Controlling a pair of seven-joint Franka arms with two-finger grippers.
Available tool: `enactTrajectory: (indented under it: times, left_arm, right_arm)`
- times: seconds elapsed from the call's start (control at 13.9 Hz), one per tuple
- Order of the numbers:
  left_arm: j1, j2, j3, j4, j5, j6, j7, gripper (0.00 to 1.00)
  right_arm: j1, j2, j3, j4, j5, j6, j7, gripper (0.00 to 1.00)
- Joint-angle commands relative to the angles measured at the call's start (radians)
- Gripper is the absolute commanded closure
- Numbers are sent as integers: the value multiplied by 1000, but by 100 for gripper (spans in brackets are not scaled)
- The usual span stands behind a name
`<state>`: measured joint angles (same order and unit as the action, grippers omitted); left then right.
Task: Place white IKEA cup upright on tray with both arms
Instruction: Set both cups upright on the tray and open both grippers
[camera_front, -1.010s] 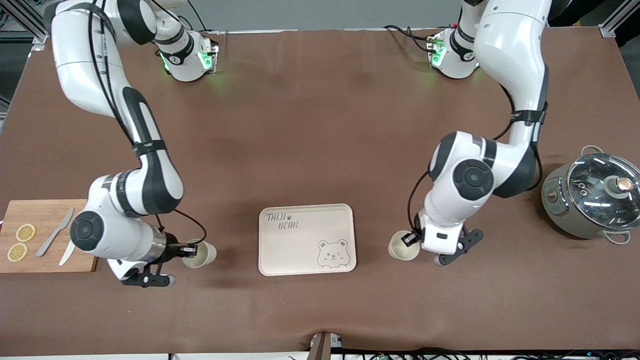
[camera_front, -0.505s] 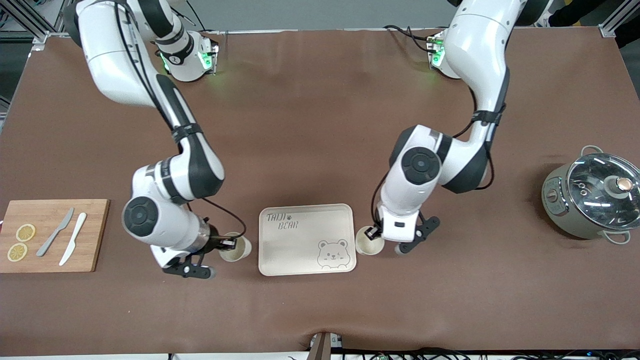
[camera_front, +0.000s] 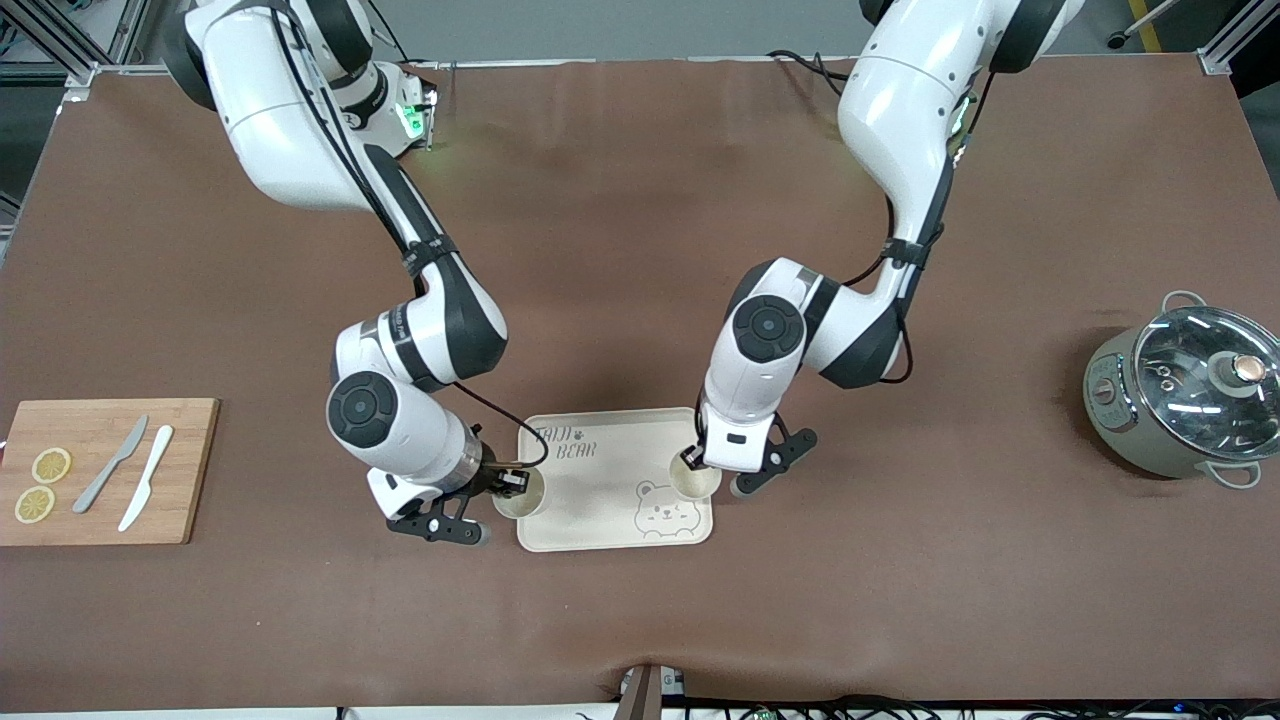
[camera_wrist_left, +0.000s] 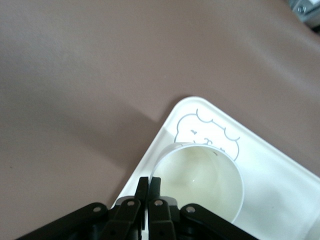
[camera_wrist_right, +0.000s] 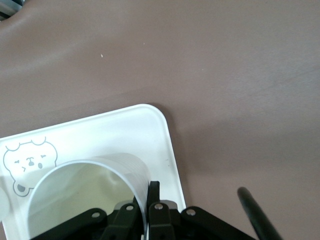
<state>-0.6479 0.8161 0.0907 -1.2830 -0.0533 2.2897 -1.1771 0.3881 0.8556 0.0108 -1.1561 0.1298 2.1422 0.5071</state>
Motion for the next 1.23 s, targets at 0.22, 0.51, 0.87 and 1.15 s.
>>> enactTrajectory:
  times: [0.22,0.51,0.87,1.15]
  left_arm:
    - [-56,52,26,30,9,20,-2,100]
    - [-67,72,23,28,56,22,2,100]
    - [-72,58,24,27,69,21,1,0]
    - [-69,20,23,24,84,10,-2,0]
  right_arm:
    - [23,59,-8,3,-7,82,27,100]
    - [34,89,-8,1,-9,116,28,100]
    - [37,111,-8,-7,-7,160,28,100]
    - [38,112,-8,-37,-7,209,27,98]
